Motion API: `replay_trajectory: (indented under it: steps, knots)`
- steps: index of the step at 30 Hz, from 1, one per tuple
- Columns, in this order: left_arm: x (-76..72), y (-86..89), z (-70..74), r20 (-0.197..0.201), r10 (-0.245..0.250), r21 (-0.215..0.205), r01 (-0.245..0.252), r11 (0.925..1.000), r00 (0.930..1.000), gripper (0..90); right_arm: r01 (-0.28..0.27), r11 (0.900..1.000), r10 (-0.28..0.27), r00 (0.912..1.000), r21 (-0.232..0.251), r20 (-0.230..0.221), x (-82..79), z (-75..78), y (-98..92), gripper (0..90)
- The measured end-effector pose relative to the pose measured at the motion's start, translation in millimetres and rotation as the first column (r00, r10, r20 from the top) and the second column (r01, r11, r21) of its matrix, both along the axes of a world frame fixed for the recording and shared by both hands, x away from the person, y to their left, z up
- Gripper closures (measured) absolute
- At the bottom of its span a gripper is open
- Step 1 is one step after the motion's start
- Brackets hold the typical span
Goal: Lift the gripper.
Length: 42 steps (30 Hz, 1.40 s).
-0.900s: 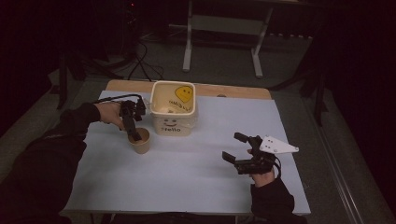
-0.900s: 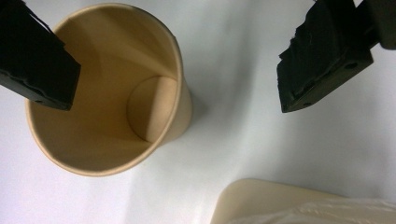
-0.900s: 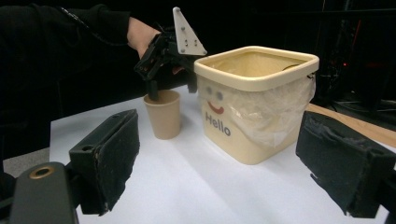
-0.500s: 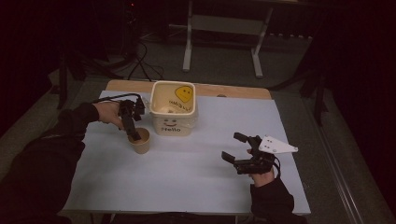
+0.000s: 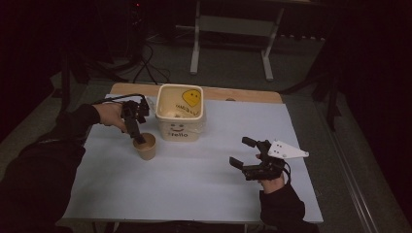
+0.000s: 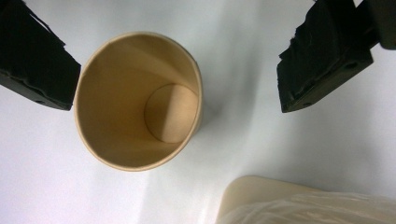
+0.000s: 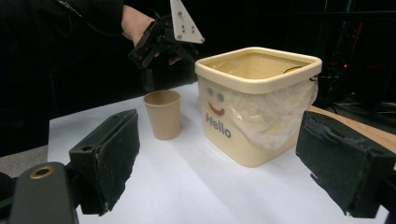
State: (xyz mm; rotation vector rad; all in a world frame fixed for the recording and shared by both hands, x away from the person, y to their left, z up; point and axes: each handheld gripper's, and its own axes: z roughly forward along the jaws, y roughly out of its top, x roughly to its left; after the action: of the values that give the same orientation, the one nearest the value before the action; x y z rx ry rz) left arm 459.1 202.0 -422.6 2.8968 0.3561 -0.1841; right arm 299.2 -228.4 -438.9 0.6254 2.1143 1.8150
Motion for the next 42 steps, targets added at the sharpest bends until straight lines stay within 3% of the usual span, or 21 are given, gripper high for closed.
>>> replay_trajectory:
  steps: [14, 29, 42]
  knots:
    - [-5.4, 4.5, 29.1, 0.014, 0.002, -0.002, -0.002, 1.0000, 0.9999, 0.5, -0.014, 1.000, 0.014, 0.9998, 0.000, -0.012, 1.6, -0.6, 1.5, 13.2]
    - [-11.3, 0.9, 75.9, 0.044, -0.011, 0.043, 0.009, 0.9990, 0.9990, 0.5, -0.018, 1.000, 0.018, 0.9997, -0.001, -0.016, 1.8, -0.8, 1.8, 13.3]
    - [-11.2, -3.0, 103.0, 0.072, -0.013, 0.056, 0.009, 0.9984, 0.9973, 0.5, -0.018, 1.000, 0.018, 0.9997, 0.001, -0.015, 1.1, -0.7, 1.3, 13.3]
